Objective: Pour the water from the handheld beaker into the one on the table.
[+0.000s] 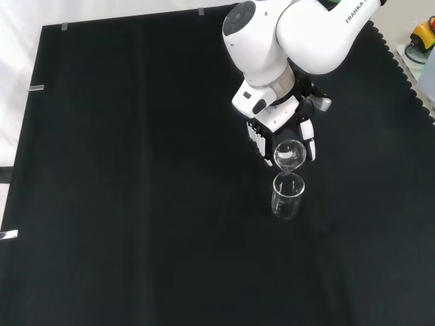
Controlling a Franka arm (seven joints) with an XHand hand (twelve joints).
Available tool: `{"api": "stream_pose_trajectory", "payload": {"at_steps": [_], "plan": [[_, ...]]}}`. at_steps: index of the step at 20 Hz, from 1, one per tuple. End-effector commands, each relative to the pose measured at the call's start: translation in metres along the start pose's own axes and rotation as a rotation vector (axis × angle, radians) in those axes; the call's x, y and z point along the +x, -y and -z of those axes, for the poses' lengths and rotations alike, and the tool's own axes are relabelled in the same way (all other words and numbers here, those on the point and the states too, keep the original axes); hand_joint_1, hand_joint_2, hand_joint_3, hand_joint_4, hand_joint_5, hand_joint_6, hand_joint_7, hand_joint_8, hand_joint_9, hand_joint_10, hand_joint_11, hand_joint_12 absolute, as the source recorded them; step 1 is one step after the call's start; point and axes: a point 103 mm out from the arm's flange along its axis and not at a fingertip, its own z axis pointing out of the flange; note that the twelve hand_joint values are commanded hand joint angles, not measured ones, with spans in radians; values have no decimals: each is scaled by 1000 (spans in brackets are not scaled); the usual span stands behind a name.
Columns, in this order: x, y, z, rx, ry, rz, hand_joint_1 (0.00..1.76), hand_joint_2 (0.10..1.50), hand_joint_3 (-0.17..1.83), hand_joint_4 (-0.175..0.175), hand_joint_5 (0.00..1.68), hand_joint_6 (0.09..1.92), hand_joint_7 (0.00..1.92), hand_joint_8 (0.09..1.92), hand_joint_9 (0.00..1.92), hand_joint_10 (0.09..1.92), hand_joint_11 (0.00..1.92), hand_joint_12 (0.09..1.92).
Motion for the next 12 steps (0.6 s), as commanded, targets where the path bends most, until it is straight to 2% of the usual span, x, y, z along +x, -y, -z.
{"api": "stream_pose_trajectory", "payload": {"at_steps": [1,12], "plan": [[2,0,0,13,9,1,1331,532,800,-175,1375,507,1448,455,1709,315,1266,686],[9,1,0,39,47,1,1330,525,820,-175,1361,543,1432,498,1705,336,1272,677]]}}
